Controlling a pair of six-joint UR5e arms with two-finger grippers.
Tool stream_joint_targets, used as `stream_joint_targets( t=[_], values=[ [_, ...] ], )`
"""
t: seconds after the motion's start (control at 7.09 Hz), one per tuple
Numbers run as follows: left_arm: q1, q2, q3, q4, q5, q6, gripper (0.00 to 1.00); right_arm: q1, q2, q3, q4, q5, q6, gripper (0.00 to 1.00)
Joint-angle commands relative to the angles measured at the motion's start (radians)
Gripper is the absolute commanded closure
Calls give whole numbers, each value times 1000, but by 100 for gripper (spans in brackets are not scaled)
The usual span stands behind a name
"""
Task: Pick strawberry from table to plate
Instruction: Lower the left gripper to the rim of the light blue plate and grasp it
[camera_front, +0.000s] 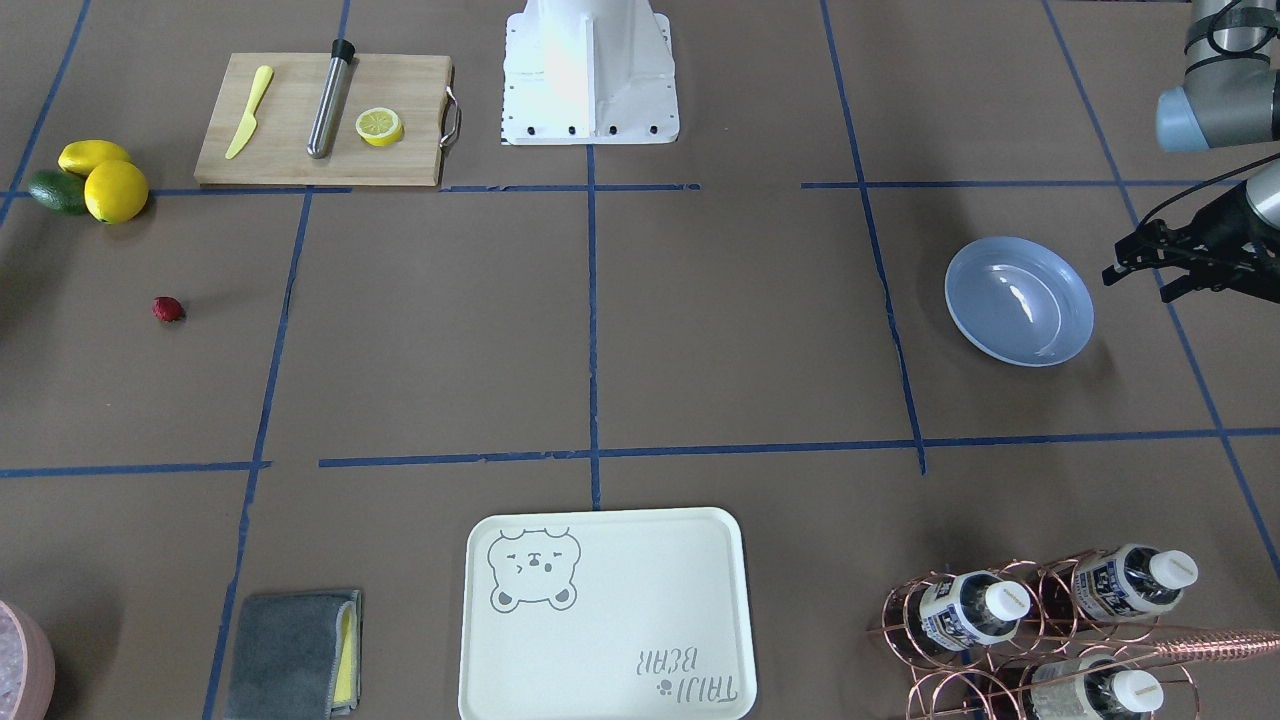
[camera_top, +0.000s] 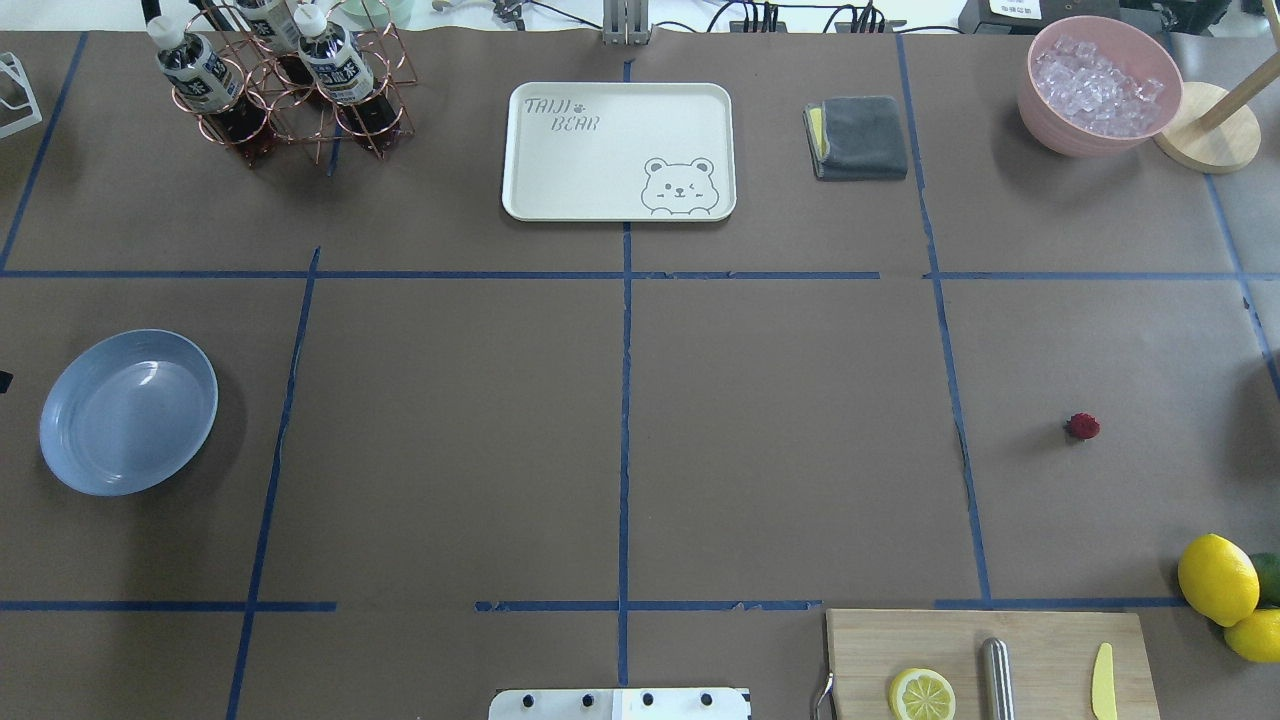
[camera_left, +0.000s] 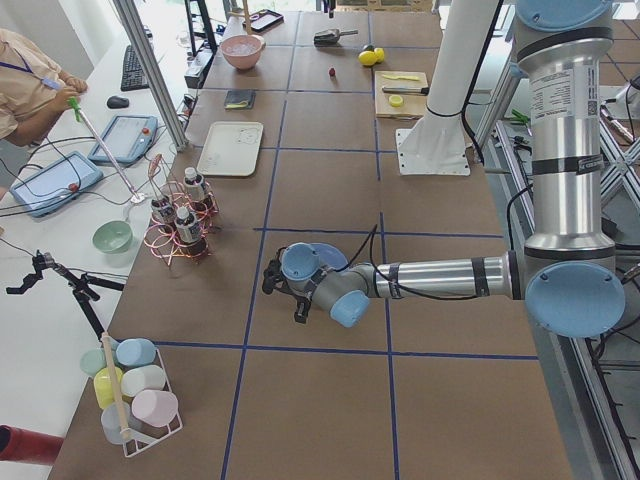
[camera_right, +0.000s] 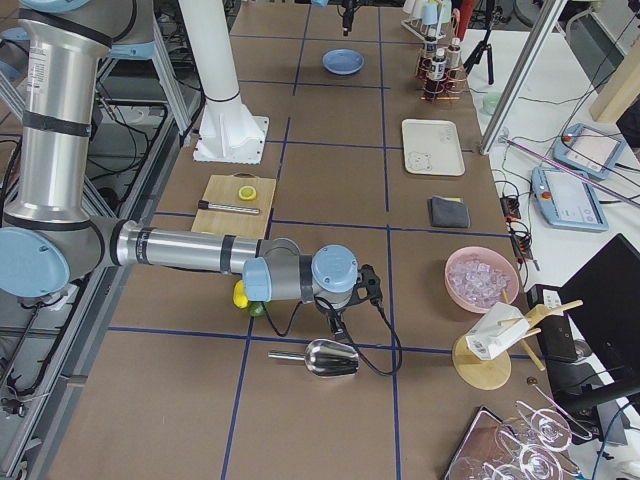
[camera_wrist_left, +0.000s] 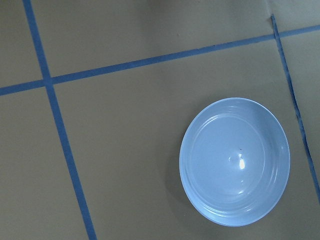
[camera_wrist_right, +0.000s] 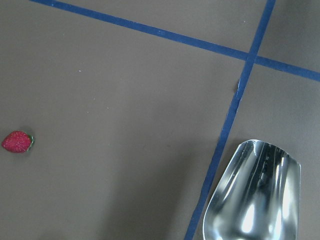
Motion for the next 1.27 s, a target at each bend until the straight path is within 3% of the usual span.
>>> stream_joint_targets(
  t=[0.0, 0.85, 0.99, 1.13],
  values=[
    [21, -43, 41, -5, 15, 1, 11, -2, 0, -3, 0, 1, 1, 0],
    [101, -86, 87, -33, 15, 1, 26, -14, 2, -4, 0, 0, 0, 0],
    [102, -86, 92, -33, 17, 1, 41, -15, 2, -7, 0, 0, 1, 0],
    [102, -86, 93, -33, 17, 3, 67, -15, 2, -9, 0, 0, 1, 0]
  ],
)
